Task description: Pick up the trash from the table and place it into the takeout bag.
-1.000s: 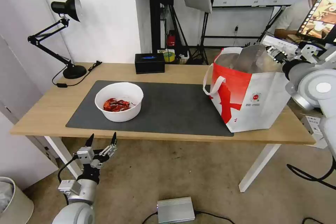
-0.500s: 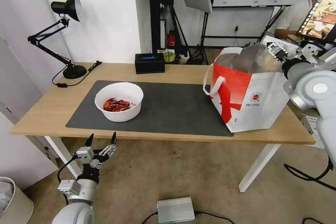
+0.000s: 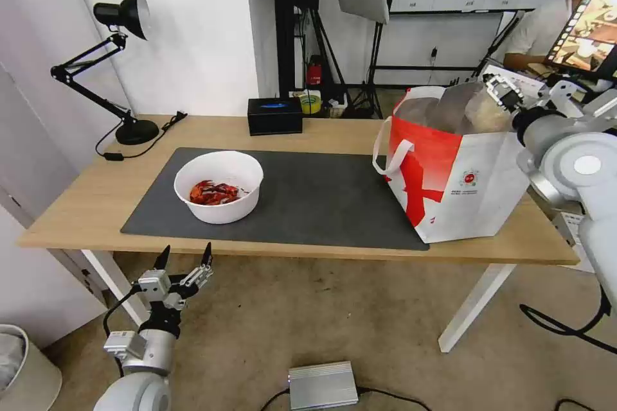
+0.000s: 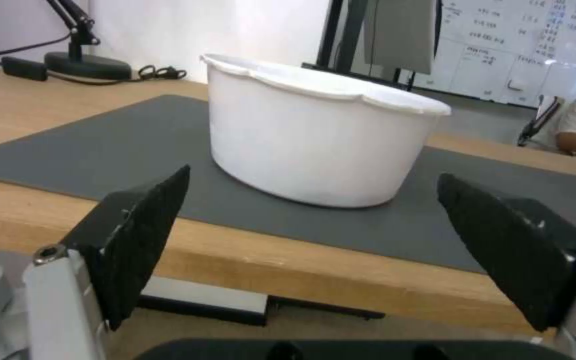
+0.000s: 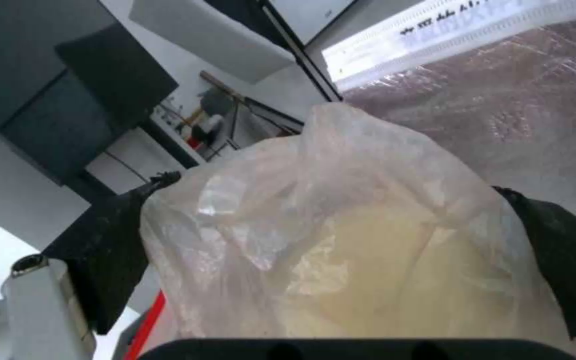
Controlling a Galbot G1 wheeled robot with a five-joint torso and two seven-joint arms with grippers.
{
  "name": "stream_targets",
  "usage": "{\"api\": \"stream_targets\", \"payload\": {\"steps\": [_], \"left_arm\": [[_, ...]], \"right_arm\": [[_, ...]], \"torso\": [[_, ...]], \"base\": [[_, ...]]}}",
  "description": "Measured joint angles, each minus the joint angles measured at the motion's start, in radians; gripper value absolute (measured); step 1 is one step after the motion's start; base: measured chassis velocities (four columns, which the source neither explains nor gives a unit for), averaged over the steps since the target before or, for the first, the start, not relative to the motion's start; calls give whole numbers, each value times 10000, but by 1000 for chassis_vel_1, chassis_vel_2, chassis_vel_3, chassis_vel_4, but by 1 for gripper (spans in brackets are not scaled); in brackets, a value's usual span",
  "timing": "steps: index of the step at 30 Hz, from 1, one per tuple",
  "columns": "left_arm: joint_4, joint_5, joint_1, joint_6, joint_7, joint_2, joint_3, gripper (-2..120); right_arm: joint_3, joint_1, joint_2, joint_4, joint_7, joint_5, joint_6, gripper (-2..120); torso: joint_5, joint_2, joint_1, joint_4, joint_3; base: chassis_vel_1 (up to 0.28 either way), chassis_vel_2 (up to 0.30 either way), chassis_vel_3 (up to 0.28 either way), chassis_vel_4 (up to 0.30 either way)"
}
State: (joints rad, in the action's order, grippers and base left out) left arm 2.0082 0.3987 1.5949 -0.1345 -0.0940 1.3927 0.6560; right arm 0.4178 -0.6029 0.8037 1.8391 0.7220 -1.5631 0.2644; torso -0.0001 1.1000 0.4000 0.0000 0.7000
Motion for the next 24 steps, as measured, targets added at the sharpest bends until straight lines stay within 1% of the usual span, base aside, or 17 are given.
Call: {"api": "stream_targets", "payload": {"steps": [7,10,12,13,14,15,16,17,18,19,21,22,24], "left_arm": [[-2,0,-18,0,-2,-21,-18,100],[-31,-18,-32,0,-2,-5,-53,100],[-37,-20,-37,0,-2,-3,-56,100],[-48,-22,-48,0,-4,-1,-61,100],[-63,-24,-57,0,-3,0,-66,100],[-63,-24,-57,0,-3,0,-66,100],[-70,-27,-62,0,-3,0,-76,100],[-71,-29,-66,1,-4,4,-87,100],[-71,-30,-68,1,-3,11,-89,100],[-71,-30,-68,1,-3,11,-89,100],[-72,-32,-72,2,-4,19,-93,100],[-72,-32,-72,2,-4,19,-93,100],[-106,-35,-76,2,-6,19,-86,100]], "right_arm": [[113,-201,-13,89,-330,233,110,100],[140,-503,-18,182,-1266,830,-33,100],[134,-524,-6,258,-1290,812,-116,100],[127,-397,75,353,-724,429,-152,100],[82,-185,146,360,67,140,-26,100],[82,-185,146,360,67,140,-26,100],[-5,-81,159,319,424,184,135,100],[-139,-50,143,254,484,535,330,100],[-221,-75,82,226,303,938,496,100],[-221,-75,82,226,303,938,496,100],[-378,-252,-141,242,-810,2337,657,100],[-378,-252,-141,242,-810,2337,657,100],[-448,-304,-210,322,-1568,2909,380,100]], "torso": [[0,-1,0,0,0],[2,0,0,-1,0],[3,-1,0,-3,0],[2,0,0,-4,-1],[-2,0,-1,-1,-1],[-2,0,-1,-1,-1],[-3,0,0,3,-1],[-1,0,1,3,-1],[2,-1,1,4,0],[2,-1,1,4,0],[1,0,1,-2,-1],[1,0,1,-2,-1],[-1,1,0,-4,-1]], "base": [[0,0,0,0],[0,0,0,0],[0,0,0,0],[0,0,0,0],[0,0,0,0],[0,0,0,0],[0,0,0,0],[0,0,0,0],[0,0,0,0],[0,0,0,0],[0,0,0,0],[0,0,0,0],[0,0,0,0]]}}
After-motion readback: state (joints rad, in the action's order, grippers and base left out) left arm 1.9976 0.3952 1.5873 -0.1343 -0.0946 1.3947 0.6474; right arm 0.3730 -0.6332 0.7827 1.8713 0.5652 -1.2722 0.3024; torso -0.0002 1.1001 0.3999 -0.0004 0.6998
